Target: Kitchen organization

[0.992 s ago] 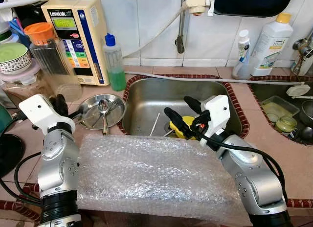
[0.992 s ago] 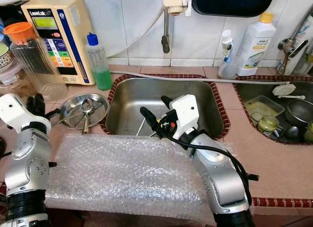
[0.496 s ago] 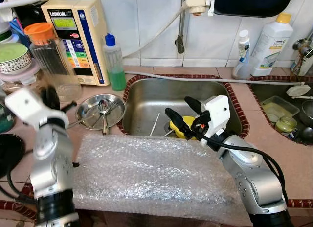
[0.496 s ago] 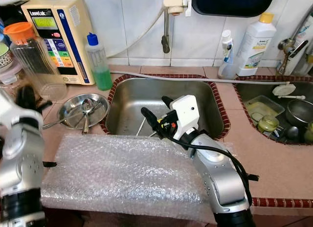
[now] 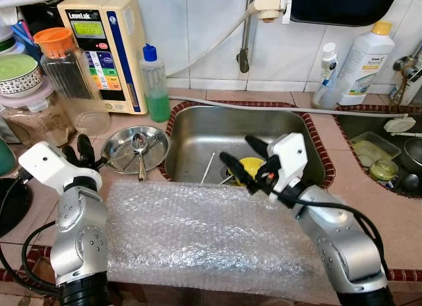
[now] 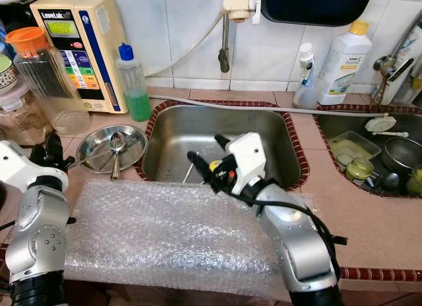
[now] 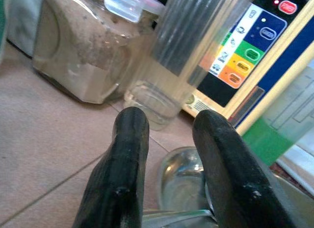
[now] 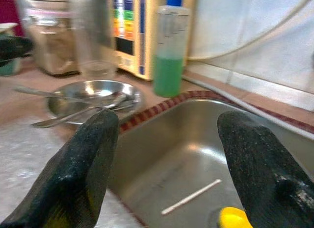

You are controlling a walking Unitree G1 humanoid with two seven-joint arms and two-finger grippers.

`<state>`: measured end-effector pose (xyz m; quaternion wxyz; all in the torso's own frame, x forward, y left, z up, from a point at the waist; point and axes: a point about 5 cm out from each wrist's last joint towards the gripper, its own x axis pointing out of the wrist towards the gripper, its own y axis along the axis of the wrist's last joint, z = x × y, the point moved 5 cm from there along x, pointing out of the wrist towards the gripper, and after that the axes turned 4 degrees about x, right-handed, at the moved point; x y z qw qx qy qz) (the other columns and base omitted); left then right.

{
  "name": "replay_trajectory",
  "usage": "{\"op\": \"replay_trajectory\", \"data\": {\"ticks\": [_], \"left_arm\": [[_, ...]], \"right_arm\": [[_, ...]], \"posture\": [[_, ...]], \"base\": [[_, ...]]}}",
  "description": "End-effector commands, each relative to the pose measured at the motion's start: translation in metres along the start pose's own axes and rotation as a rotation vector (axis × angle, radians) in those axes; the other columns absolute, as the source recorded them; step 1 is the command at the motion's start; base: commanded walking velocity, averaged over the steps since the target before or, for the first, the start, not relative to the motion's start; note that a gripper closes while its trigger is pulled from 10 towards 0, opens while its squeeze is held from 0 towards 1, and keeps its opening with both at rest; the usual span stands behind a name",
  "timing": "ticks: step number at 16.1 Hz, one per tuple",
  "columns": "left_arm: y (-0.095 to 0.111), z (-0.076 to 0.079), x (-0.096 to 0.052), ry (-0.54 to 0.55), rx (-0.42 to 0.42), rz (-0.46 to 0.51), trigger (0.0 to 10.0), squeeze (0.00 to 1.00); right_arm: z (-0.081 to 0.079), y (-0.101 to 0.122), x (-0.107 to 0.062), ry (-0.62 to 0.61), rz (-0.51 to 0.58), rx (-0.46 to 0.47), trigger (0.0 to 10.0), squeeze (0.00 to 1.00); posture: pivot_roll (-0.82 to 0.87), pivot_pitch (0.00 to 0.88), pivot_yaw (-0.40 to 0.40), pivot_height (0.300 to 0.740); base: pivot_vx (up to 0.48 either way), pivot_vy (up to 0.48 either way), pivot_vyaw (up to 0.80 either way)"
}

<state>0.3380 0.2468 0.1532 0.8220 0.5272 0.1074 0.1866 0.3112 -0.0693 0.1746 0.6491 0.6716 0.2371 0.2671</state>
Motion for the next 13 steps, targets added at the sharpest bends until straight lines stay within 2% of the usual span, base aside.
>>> {"op": "replay_trajectory", "data": {"ticks": [1,4,6,8,13], "left_arm": [[-0.001,-0.001,0.0,0.017,-0.004,0.003,10.0,1.0],[0.001,-0.006,0.001,0.032,0.012,0.002,10.0,1.0],[-0.008,-0.006,-0.001,0.031,-0.016,-0.033,10.0,1.0],[-0.026,-0.003,-0.001,0.029,-0.103,-0.098,10.0,1.0],[-0.031,0.006,0.001,0.005,-0.125,-0.112,10.0,1.0]], "right_arm": [[-0.008,0.004,0.0,0.045,0.009,0.0,10.0,0.0],[-0.015,0.01,0.001,0.093,0.021,-0.001,10.0,0.0],[-0.015,0.007,-0.001,0.09,0.012,0.004,10.0,0.0],[-0.02,0.008,-0.002,0.108,0.01,0.009,10.0,0.0],[-0.018,0.01,-0.004,0.096,0.014,0.007,10.0,0.0]], "posture": [[0.07,0.0,0.026,0.74],[0.06,0.0,0.031,0.74],[0.06,0.0,0.03,0.74],[0.05,0.0,0.028,0.74],[0.03,0.0,0.037,0.74]], "base": [[0.0,0.0,0.0],[0.0,0.0,0.0],[0.0,0.0,0.0],[0.0,0.0,0.0],[0.0,0.0,0.0]]}}
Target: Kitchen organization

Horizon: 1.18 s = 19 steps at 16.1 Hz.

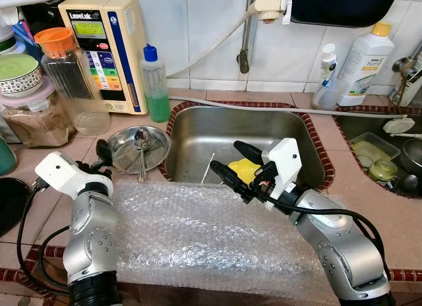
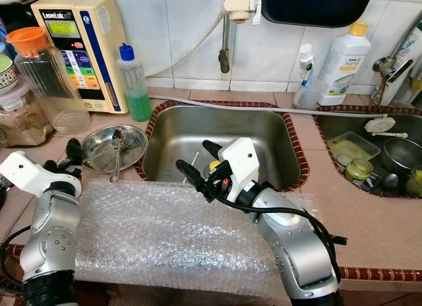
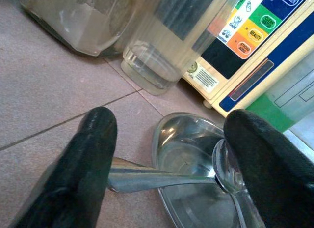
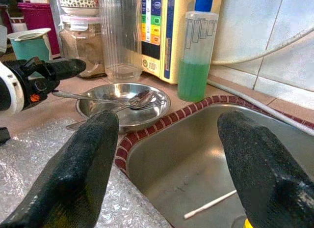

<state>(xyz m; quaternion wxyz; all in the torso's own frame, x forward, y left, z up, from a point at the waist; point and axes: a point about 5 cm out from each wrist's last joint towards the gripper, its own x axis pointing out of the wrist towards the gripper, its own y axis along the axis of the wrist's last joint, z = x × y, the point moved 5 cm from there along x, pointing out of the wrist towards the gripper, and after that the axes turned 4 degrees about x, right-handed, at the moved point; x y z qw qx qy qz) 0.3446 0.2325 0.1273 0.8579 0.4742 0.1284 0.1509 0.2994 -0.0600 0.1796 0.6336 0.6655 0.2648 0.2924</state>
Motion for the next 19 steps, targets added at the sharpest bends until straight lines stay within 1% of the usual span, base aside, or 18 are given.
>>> {"op": "replay_trajectory", "data": {"ticks": [1,4,5,6,7,8,9,10,11,12,13,14,16,17,18,19], "left_arm": [[-0.001,0.003,0.002,-0.008,-0.016,-0.005,10.0,1.0],[0.007,0.006,0.002,-0.016,0.028,0.027,10.0,1.0],[0.015,0.005,0.002,-0.009,0.07,0.054,10.0,1.0],[0.019,0.004,0.002,-0.001,0.095,0.069,10.0,1.0],[0.024,0.004,0.002,0.002,0.098,0.077,10.0,1.0],[0.034,0.002,0.001,0.011,0.159,0.112,10.0,1.0],[0.041,0.001,0.0,0.009,0.192,0.136,10.0,1.0],[0.048,0.001,-0.002,0.005,0.2,0.153,10.0,1.0],[0.05,0.0,-0.004,0.001,0.187,0.156,10.0,1.0],[0.051,-0.001,-0.007,-0.006,0.187,0.157,10.0,1.0],[0.045,-0.004,-0.011,-0.006,0.179,0.137,10.0,1.0],[0.036,-0.01,-0.017,0.0,0.176,0.102,10.0,1.0],[0.014,-0.02,-0.024,0.04,0.122,0.029,10.0,1.0],[0.011,-0.022,-0.024,0.05,0.105,0.018,10.0,1.0],[0.007,-0.02,-0.023,0.048,0.087,0.006,10.0,1.0],[0.01,-0.015,-0.02,0.027,0.076,0.012,10.0,1.0]], "right_arm": [[-0.003,0.005,-0.001,0.012,0.012,-0.009,10.0,0.0],[0.0,0.005,-0.002,-0.004,0.014,-0.009,10.0,0.0],[0.001,0.005,-0.002,-0.009,0.014,-0.011,10.0,0.0],[0.002,0.006,-0.002,-0.01,0.015,-0.012,10.0,0.0],[0.002,0.006,-0.002,-0.012,0.017,-0.012,10.0,0.0],[0.003,0.006,-0.001,-0.018,0.019,-0.013,10.0,0.0],[0.004,0.007,0.0,-0.021,0.021,-0.014,10.0,0.0],[0.005,0.007,0.0,-0.023,0.022,-0.015,10.0,0.0],[0.006,0.007,0.001,-0.025,0.023,-0.015,10.0,0.0],[0.005,0.008,0.001,-0.02,0.024,-0.013,10.0,0.0],[0.004,0.008,0.002,-0.011,0.023,-0.011,10.0,0.0],[0.001,0.008,0.002,0.006,0.019,-0.007,10.0,0.0],[-0.006,0.008,0.002,0.048,0.011,0.007,10.0,0.0],[-0.009,0.007,0.002,0.062,0.01,0.01,10.0,0.0],[-0.012,0.007,0.003,0.079,0.007,0.01,10.0,0.0],[-0.012,0.007,0.003,0.078,0.008,0.009,10.0,0.0]], "posture": [[0.03,0.0,0.037,0.74],[0.04,0.0,0.037,0.74],[0.04,0.0,0.036,0.74],[0.04,0.0,0.035,0.74],[0.04,0.0,0.035,0.74],[0.05,0.0,0.033,0.74],[0.05,0.0,0.033,0.74],[0.07,0.0,0.029,0.74],[0.07,0.0,0.026,0.74],[0.07,0.0,0.022,0.74],[0.07,0.0,0.017,0.74],[0.07,0.0,0.015,0.74],[0.08,0.0,0.009,0.74],[0.08,0.0,0.011,0.74],[0.08,0.0,0.011,0.74],[0.07,0.0,0.013,0.74]], "base": [[0.0,0.0,0.0],[0.0,0.0,0.0],[0.0,0.0,0.0],[0.0,0.0,0.0],[0.0,0.0,0.0],[0.0,0.0,0.0],[0.0,0.0,0.0],[0.0,0.0,0.0],[0.0,0.0,0.0],[0.0,0.0,0.0],[0.0,0.0,0.0],[0.0,0.0,0.0],[0.0,0.0,0.0],[0.0,0.0,0.0],[0.0,0.0,0.0],[0.0,0.0,0.0]]}}
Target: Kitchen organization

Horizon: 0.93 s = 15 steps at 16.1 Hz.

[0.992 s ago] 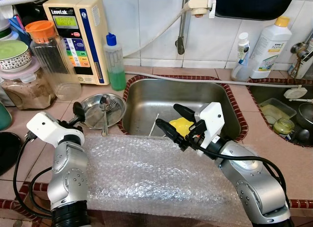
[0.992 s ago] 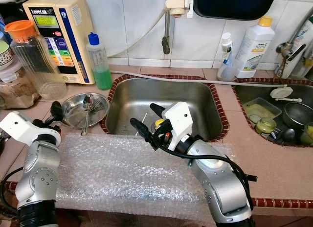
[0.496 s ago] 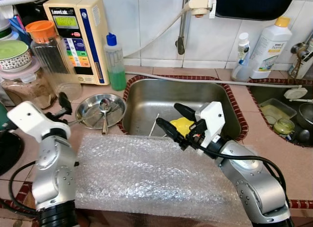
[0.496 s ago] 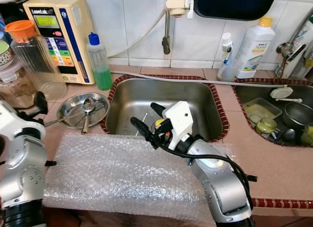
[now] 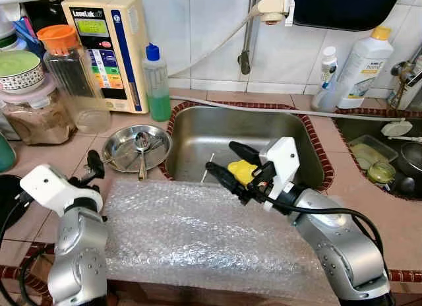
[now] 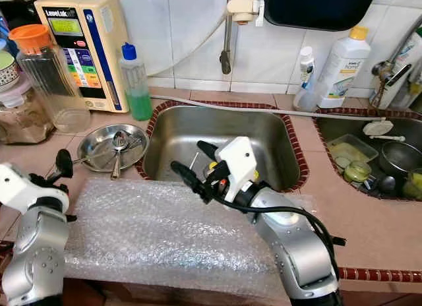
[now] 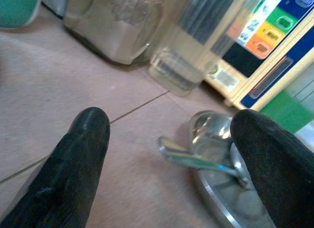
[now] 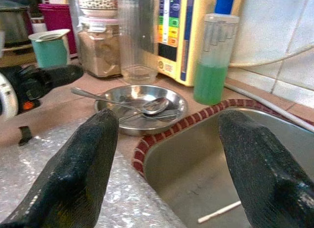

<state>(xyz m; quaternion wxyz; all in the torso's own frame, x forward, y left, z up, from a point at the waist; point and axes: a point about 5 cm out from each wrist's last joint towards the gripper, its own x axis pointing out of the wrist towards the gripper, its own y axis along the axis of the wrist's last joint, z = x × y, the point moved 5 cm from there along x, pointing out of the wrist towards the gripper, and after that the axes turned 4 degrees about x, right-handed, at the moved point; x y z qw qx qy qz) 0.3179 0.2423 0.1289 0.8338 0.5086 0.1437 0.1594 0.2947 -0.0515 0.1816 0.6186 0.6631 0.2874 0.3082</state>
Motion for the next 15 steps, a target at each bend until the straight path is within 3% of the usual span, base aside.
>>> {"op": "replay_trajectory", "data": {"ticks": [1,3,4,7,8,9,11,12,15], "left_arm": [[0.001,0.003,0.003,-0.007,-0.012,-0.002,10.0,1.0],[0.003,0.003,0.014,-0.001,-0.037,0.001,10.0,1.0],[-0.001,0.004,0.02,0.008,-0.092,-0.018,10.0,1.0],[-0.016,0.002,0.027,0.045,-0.154,-0.073,10.0,1.0],[-0.017,0.003,0.028,0.036,-0.156,-0.078,10.0,0.7],[-0.019,0.005,0.028,0.029,-0.159,-0.088,10.0,0.0],[-0.023,0.004,0.031,0.029,-0.182,-0.099,10.0,0.0],[-0.023,0.003,0.032,0.038,-0.196,-0.1,0.4,0.0],[-0.023,0.0,0.038,0.05,-0.222,-0.102,0.0,0.0]], "right_arm": [[-0.003,0.006,0.0,0.018,0.011,-0.012,10.0,0.0],[-0.002,0.005,-0.001,0.01,0.01,-0.013,10.0,0.0],[-0.002,0.005,-0.001,0.007,0.008,-0.013,10.0,0.0],[-0.001,0.007,-0.003,0.005,0.006,-0.021,10.0,0.0],[0.0,0.007,-0.003,0.003,0.006,-0.022,10.0,0.0],[0.0,0.007,-0.004,-0.001,0.006,-0.022,10.0,0.0],[-0.002,0.006,-0.006,-0.004,0.003,-0.021,10.0,0.0],[-0.002,0.006,-0.006,-0.004,0.003,-0.021,10.0,0.0],[-0.001,0.007,-0.006,-0.015,0.007,-0.024,10.0,0.0]], "posture": [[0.07,0.0,0.012,0.74],[0.07,0.0,0.014,0.74],[0.06,0.0,0.014,0.74],[0.04,0.0,0.017,0.74],[0.03,0.0,0.022,0.74],[0.03,0.0,0.024,0.74],[0.02,0.0,0.031,0.74],[0.02,0.0,0.031,0.74],[0.02,0.0,0.036,0.74]], "base": [[0.0,0.0,0.0],[0.0,0.0,0.0],[0.0,0.0,0.0],[0.0,0.0,0.0],[0.0,0.0,0.0],[0.0,0.0,0.0],[0.0,0.0,0.0],[0.0,0.0,0.0],[0.0,0.0,0.0]]}}
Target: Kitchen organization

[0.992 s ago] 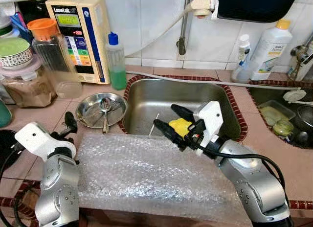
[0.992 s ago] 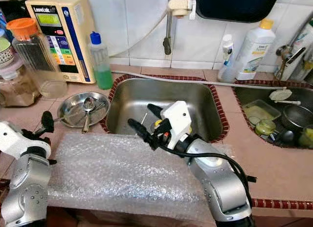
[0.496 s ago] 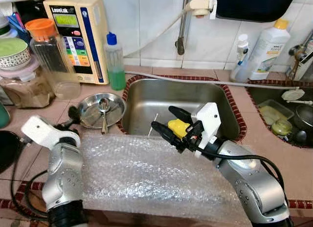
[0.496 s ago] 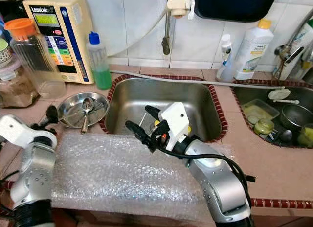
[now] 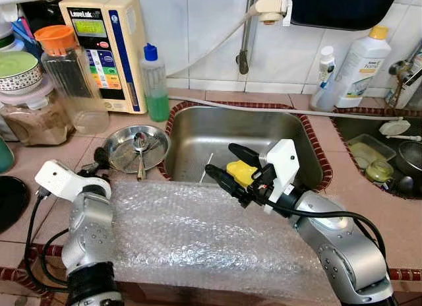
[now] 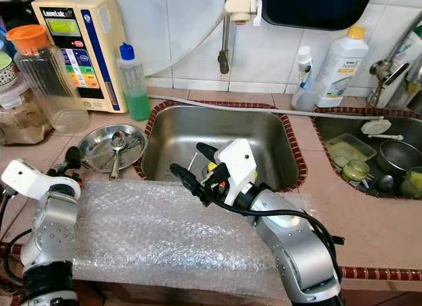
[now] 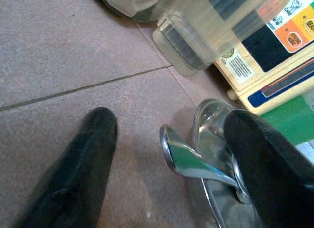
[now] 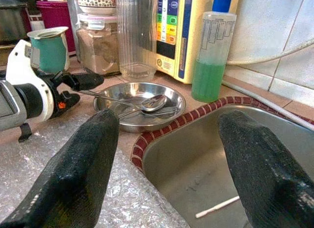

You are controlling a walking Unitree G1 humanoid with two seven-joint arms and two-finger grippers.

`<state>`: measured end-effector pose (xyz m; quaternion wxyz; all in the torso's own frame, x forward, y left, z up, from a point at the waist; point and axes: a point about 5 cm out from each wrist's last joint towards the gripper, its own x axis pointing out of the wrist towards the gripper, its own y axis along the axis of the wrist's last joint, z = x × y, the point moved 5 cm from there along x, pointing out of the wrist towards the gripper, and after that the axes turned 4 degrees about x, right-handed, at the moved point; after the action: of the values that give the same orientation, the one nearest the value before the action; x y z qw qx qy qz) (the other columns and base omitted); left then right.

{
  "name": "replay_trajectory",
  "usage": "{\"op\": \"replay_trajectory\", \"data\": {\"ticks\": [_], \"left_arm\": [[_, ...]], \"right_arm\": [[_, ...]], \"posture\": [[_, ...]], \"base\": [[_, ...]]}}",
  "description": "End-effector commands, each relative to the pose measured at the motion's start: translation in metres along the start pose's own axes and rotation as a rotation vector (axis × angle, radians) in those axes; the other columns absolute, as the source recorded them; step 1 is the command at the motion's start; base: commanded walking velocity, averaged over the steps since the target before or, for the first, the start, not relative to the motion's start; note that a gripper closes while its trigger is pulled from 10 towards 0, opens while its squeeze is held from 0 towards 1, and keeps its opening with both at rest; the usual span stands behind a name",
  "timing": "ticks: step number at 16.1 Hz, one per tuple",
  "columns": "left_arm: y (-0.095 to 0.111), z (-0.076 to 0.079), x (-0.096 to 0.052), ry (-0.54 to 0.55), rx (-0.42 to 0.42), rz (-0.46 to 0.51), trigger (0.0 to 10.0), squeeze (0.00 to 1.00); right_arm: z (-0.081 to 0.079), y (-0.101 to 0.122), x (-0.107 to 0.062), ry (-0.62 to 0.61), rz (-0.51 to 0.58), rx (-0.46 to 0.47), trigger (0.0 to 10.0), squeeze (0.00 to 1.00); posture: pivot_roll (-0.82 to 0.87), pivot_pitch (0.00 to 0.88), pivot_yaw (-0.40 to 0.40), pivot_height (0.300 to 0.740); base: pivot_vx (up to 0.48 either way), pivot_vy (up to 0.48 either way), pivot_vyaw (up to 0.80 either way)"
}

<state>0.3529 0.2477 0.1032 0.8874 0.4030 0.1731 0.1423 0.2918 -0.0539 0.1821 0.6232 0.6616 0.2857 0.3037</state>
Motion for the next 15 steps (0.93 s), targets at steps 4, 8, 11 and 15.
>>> {"op": "replay_trajectory", "data": {"ticks": [4,8,11,15], "left_arm": [[0.007,0.006,0.006,-0.016,-0.024,0.022,0.0,0.0],[0.002,0.011,-0.003,-0.023,-0.034,0.024,0.0,0.0],[0.019,0.018,-0.005,-0.03,0.037,0.097,0.0,0.0],[0.036,0.015,-0.006,-0.002,0.117,0.161,0.0,0.0]], "right_arm": [[0.002,0.004,-0.004,-0.013,0.009,-0.019,10.0,0.0],[0.0,0.005,-0.003,0.014,0.008,-0.002,10.0,0.0],[-0.01,0.004,-0.004,0.072,-0.002,0.026,10.0,0.0],[-0.01,0.001,-0.005,0.087,-0.018,0.03,10.0,0.0]], "posture": [[0.02,0.0,0.039,0.74],[0.03,0.0,0.031,0.74],[0.03,0.0,0.021,0.74],[0.04,0.0,0.022,0.74]], "base": [[0.0,0.0,0.0],[0.0,0.0,0.0],[0.0,0.0,0.0],[0.0,0.0,0.0]]}}
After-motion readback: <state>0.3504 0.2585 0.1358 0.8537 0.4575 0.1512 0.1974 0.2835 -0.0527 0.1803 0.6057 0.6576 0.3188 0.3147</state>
